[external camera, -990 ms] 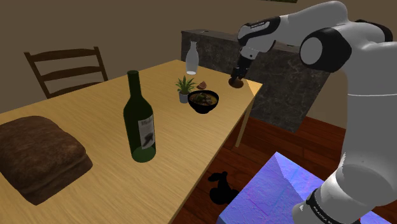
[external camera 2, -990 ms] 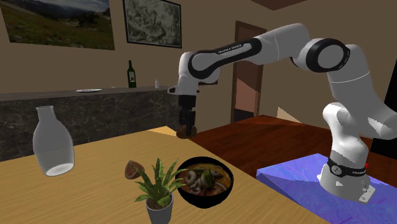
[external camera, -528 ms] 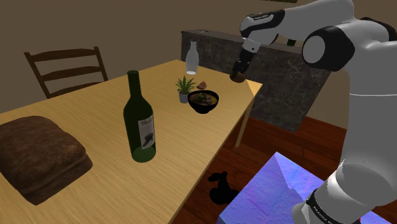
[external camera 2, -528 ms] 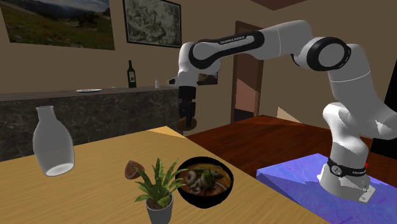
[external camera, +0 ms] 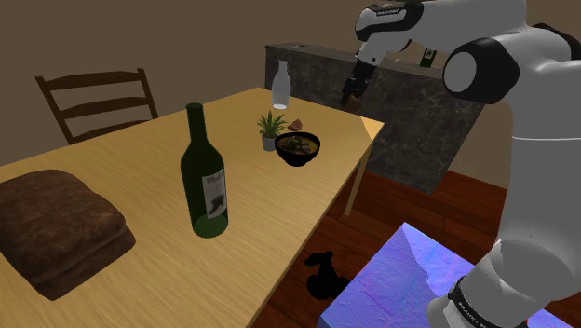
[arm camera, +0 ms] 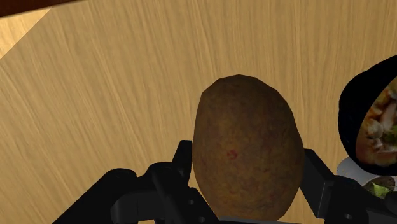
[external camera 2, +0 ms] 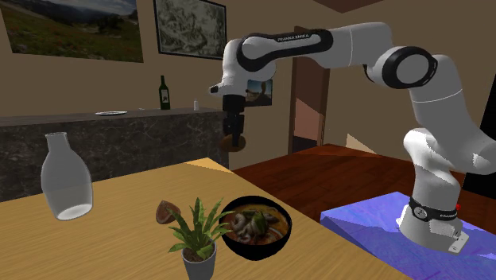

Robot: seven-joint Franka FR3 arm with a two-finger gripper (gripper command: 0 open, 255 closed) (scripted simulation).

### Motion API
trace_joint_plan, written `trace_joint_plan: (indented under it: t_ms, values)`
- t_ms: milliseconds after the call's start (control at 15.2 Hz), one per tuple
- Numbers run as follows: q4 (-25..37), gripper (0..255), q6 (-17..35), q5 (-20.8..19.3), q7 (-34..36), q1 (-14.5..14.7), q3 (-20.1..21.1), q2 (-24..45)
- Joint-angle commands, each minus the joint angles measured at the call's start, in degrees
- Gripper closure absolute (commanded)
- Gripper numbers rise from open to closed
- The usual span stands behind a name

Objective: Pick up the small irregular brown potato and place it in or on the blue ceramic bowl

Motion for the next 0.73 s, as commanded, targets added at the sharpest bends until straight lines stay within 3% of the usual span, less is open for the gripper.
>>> trace_joint_plan:
  t_ms: [0, 660]
  values:
    - [-1.1, 255, 0.4, -0.4, 1.1, 1.2, 0.2, -1.1]
    - [-13.9, 255, 7.9, -4.0, 12.3, 12.1, 2.8, -9.9]
